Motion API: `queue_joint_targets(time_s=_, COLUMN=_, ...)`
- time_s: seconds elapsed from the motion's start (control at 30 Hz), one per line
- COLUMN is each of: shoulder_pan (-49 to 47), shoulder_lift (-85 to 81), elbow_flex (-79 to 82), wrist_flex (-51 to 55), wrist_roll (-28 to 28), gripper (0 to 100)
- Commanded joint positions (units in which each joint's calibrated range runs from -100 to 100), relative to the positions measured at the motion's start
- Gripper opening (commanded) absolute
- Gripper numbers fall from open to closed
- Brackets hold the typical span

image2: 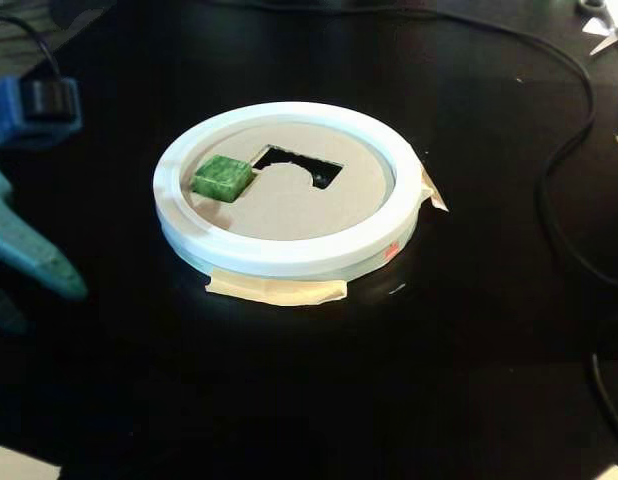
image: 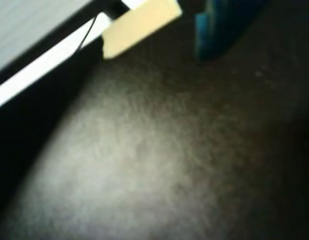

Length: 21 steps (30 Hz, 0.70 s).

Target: Pick up the square block and drop it in corresponding square shaped hole

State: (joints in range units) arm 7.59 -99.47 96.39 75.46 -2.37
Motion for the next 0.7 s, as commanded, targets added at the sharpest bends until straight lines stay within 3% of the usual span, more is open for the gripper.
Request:
queue_joint_targets(time_s=0.0, shoulder_pan=-0.60, shoulder_lift=-0.53, elbow_flex=-0.03, wrist_flex=-1.75, wrist_roll=0.24, gripper=92)
queue_joint_targets(time_s=0.67, shoulder_pan=-0.35, shoulder_lift=-0.53, elbow_flex=-0.03, wrist_flex=-1.75, wrist_roll=0.24, gripper=92)
